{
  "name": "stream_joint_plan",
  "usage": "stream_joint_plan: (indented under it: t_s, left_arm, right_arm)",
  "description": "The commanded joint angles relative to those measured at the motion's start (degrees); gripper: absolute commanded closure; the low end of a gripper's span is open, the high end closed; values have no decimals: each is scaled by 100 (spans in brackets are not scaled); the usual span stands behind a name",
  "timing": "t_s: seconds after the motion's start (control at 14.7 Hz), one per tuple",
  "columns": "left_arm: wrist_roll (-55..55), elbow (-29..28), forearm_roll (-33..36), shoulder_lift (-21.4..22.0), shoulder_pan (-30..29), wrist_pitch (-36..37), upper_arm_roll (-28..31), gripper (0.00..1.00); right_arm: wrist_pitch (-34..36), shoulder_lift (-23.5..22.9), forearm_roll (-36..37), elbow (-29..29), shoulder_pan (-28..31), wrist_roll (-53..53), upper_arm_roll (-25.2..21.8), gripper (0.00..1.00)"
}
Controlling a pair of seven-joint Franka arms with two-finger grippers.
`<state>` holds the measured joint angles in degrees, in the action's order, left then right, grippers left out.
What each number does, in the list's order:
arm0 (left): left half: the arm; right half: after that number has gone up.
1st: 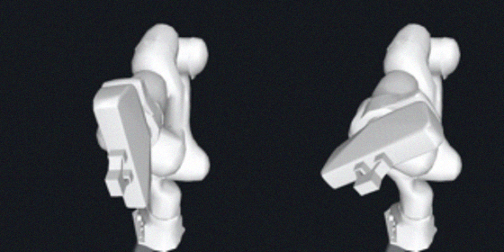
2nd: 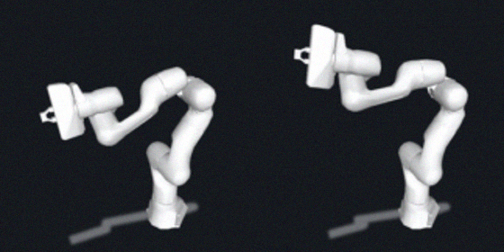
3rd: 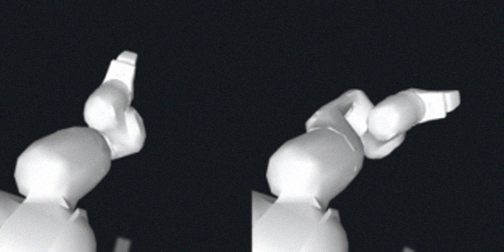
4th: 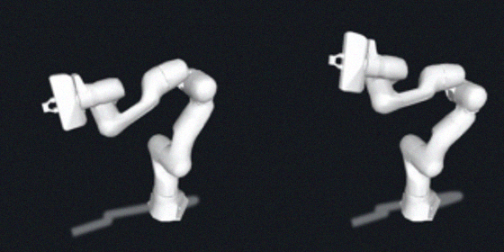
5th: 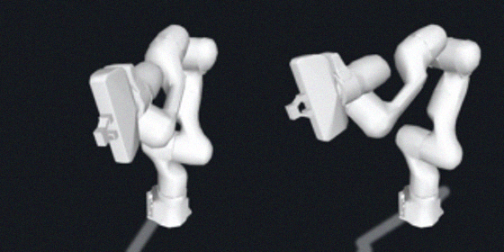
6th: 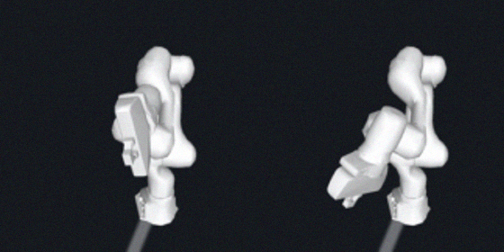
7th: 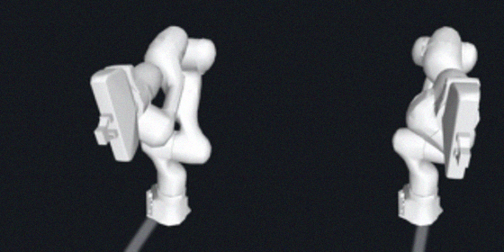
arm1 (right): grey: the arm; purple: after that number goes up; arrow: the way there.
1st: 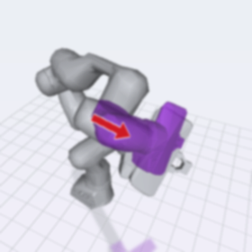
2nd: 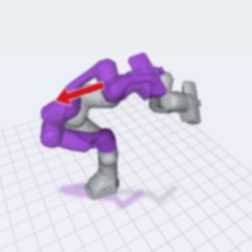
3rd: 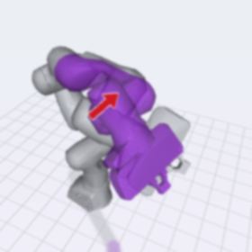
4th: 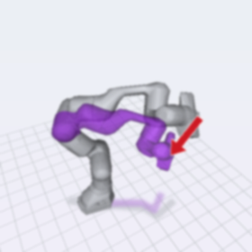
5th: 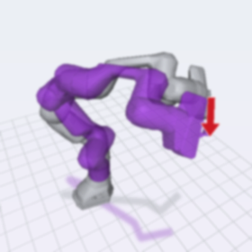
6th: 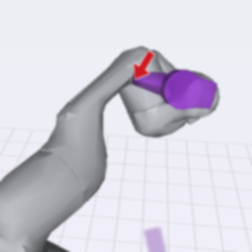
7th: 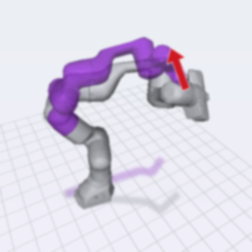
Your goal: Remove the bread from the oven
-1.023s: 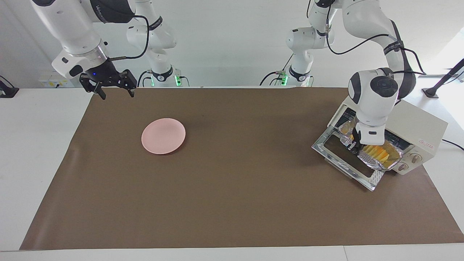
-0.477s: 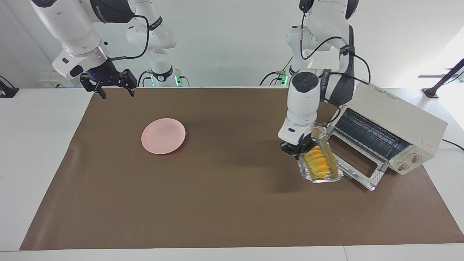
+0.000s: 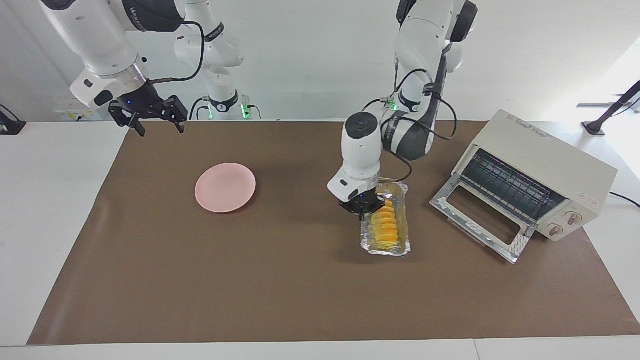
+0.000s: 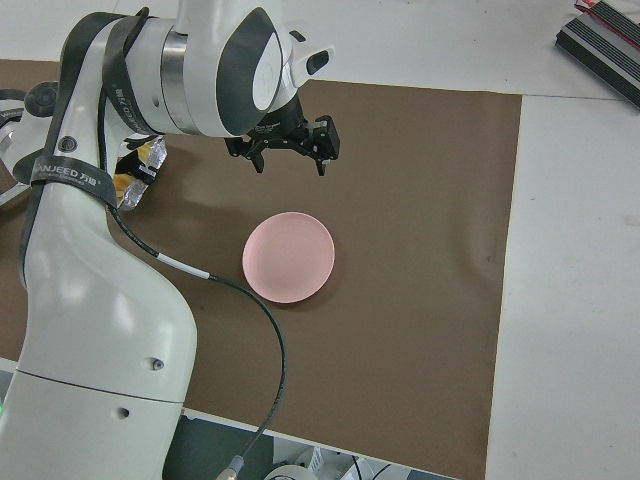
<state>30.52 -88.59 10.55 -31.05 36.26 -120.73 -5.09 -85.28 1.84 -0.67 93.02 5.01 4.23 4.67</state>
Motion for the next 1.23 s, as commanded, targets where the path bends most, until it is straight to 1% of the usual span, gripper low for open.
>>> stream_joint_plan:
  t_s: [0.0,0.07,0.14,0.2,0.27,0.34,0.48,0.61,0.75,0.89,1.09,1.16]
  left_arm:
    - [400,-289,-106,28,13,-337,96,100]
    - [472,-299,-106,28,-14,-329,87,100]
    - [481,-282,-106,28,-31,-303,87,90]
    - [507,-247,-115,28,-58,-259,96,51]
    - [508,-246,-123,28,-58,-189,140,17]
    - [525,-185,-123,37,-58,-119,184,0]
    - [578,34,-184,55,-162,-91,341,0]
    - [508,35,-386,518,-626,4,474,0]
    - [194,17,-440,1011,-1285,591,404,0]
    - [-534,18,-798,1520,-1725,1206,456,0]
    - [-1616,0,-897,2048,-2324,2401,474,0]
    - [-1906,-9,-897,2189,-2543,2735,474,0]
  right_arm:
    - [73,115,67,94,88,-45,61,0]
    - [73,115,67,103,88,-45,61,0]
    - [73,124,67,129,88,-54,61,0]
    - [73,150,50,146,88,-54,61,0]
    - [64,159,32,181,88,-63,61,0]
    - [55,159,32,199,70,-72,61,0]
    - [38,177,32,217,18,-72,69,0]
    - [-41,177,32,286,0,-89,87,0]
    - [-330,177,6,410,-79,-133,139,0]
    - [-472,142,-3,445,-316,-238,148,0]
    - [-726,-68,-12,428,-947,-896,148,0]
    - [-858,-183,-12,410,-1263,-1159,148,0]
